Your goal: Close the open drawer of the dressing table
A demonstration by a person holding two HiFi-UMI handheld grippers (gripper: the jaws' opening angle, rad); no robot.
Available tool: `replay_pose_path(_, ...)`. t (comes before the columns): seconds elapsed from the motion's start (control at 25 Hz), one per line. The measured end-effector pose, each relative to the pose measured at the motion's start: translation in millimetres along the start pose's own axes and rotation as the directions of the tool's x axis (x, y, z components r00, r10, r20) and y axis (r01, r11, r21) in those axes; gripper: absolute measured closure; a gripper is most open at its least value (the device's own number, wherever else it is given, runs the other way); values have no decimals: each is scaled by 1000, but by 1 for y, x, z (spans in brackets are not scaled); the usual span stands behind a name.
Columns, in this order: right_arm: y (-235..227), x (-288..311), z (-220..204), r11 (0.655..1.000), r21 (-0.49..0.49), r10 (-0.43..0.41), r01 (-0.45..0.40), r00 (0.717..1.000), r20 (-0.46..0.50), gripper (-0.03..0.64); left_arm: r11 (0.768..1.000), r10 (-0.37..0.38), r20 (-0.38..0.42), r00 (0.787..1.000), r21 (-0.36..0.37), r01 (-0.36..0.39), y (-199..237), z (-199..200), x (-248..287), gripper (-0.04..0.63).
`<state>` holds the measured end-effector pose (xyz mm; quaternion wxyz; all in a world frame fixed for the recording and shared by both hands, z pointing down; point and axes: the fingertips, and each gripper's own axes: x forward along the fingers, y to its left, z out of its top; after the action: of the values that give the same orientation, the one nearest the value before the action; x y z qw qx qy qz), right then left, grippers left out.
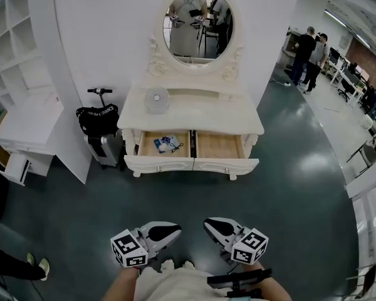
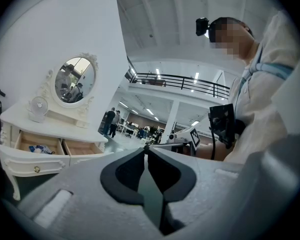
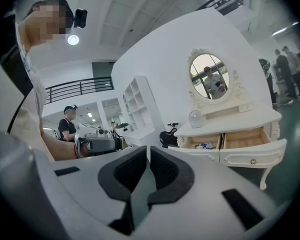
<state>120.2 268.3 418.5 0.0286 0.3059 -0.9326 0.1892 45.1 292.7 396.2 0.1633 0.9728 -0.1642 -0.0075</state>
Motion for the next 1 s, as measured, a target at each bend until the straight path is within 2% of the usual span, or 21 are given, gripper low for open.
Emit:
replay_pose_path(0.56, -24, 2, 9, 999, -33, 43, -44, 999, -22, 597, 999, 40, 25, 999, 12, -40, 14, 6, 26, 584)
replay_pose_path(0.84, -36, 31, 13, 997, -31, 69, -70, 997, -37, 572, 996, 83, 49, 995, 5, -84, 50, 17, 20, 583)
replay_pose_path(1.0, -56, 63, 21, 998, -36, 54, -56, 998, -38, 572, 996, 86, 54, 995, -2, -86, 88, 22, 16, 583)
